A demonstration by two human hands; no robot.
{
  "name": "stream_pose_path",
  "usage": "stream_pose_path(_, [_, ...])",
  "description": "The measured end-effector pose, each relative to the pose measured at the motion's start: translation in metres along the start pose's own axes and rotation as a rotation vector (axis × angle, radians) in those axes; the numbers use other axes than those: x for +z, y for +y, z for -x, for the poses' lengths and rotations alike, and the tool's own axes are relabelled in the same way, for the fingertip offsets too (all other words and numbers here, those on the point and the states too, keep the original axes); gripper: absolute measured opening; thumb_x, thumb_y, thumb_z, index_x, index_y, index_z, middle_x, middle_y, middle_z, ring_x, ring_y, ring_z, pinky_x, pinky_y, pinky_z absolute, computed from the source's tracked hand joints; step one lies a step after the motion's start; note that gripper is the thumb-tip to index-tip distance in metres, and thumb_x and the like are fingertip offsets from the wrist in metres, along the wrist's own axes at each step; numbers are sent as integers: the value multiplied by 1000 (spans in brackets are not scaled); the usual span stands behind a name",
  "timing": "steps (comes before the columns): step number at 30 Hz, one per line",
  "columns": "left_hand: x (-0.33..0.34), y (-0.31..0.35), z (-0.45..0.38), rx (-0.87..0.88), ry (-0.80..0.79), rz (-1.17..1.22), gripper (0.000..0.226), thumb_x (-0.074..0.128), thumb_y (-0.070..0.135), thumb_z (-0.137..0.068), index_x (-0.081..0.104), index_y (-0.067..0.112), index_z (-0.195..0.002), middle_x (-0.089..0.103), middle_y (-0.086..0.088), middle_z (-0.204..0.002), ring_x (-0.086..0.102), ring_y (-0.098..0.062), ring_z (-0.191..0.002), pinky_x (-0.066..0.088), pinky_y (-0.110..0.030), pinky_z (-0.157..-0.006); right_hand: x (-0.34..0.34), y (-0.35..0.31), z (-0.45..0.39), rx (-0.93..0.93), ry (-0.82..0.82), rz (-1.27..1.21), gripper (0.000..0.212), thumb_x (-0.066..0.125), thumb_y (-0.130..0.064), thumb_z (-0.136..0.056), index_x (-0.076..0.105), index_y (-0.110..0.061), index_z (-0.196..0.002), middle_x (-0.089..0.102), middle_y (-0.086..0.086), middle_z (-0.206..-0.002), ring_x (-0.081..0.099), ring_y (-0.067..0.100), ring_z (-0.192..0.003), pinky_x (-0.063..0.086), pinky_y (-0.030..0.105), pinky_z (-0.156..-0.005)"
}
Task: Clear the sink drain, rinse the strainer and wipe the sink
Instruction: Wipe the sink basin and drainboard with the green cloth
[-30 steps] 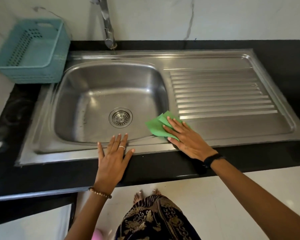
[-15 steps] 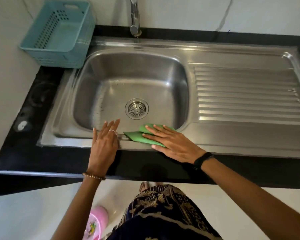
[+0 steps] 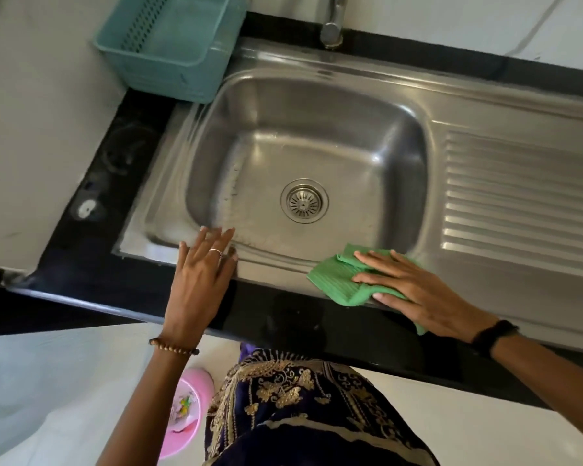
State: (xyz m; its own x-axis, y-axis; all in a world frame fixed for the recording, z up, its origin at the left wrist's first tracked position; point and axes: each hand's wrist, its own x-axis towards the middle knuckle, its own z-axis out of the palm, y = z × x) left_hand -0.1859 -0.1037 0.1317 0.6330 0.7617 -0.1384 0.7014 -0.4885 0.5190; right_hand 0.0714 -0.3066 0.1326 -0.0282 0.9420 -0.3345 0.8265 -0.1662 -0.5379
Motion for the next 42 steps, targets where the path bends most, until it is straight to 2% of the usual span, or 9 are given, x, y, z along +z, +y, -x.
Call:
stream_pose_path(6, [-33,-44,-16,-3,7,-43,47,40,22,-97,31,19,-143,22,-6,-155,7,-20,-145,0,-40,-117,22,-87,-109,-60,-22,-158,41,41,-33,-97,40,-33,-138,11,-15,-157,11,-1,-142,0,25,-119])
stream_pose_path(12, [-69,-84,-43,20,-24,5,48,34,25,-98,23,20,-144,17,-4,-156,3,-15,-145,-5,-31,-116,44,-164,-212,-138,18,-100,43,41,-33,-97,38,-27,-140,6,-5,-159,6,15,-146,4,37,-120])
stream_pose_path(18, [-67,-94,-74,145,-110,-57,50,36,29,-97,22,20,-144,12,-3,-157,5,-15,-145,-3,-33,-117,55,-166,-201,-138,102,-30,45,37,-37,-97,33,-32,-141,10,-12,-156,6,9,-145,4,29,-120])
stream_pose_path(22, [-66,-94,-89,168,-37,-129,49,38,35,-96,30,20,-143,25,-3,-154,25,-19,-141,17,-36,-116,45,-152,-164,-38,113,-192,43,37,-38,-95,34,-39,-139,16,-25,-151,6,-8,-141,1,13,-116])
stream_pose_path(26, [-73,-93,-106,175,18,-166,51,41,33,-95,26,26,-144,31,-1,-152,41,-24,-129,32,-39,-102,40,-158,-167,-3,110,-207,42,46,-30,-95,41,-37,-136,17,-25,-150,13,-3,-141,8,21,-119])
stream_pose_path(32, [-86,-67,-145,205,112,-121,61,47,20,-93,18,25,-146,10,-2,-158,42,-31,-121,37,-48,-99,62,-188,-228,39,217,-102,48,36,-32,-95,32,-28,-143,6,-8,-158,10,14,-146,8,30,-118])
stream_pose_path(35, [-99,-56,-171,255,189,-139,61,46,9,-91,21,21,-146,17,-6,-156,52,-34,-110,49,-49,-85,67,-199,-266,98,347,-179,49,35,-29,-96,30,-23,-144,10,-3,-158,7,15,-146,15,36,-120])
stream_pose_path(38, [-106,-54,-199,270,162,-124,51,46,6,-91,35,16,-140,37,-7,-149,50,-31,-120,47,-46,-92,55,-194,-300,171,424,-474,51,36,-21,-98,22,-27,-146,-5,-13,-154,-1,13,-145,14,35,-121])
stream_pose_path(42, [-110,-58,-227,256,185,-59,24,51,9,-89,62,7,-110,60,-10,-118,58,-26,-106,48,-39,-87,21,-178,-336,180,519,-653,50,38,-6,-96,31,-21,-143,-2,-12,-149,-1,14,-143,11,29,-119])
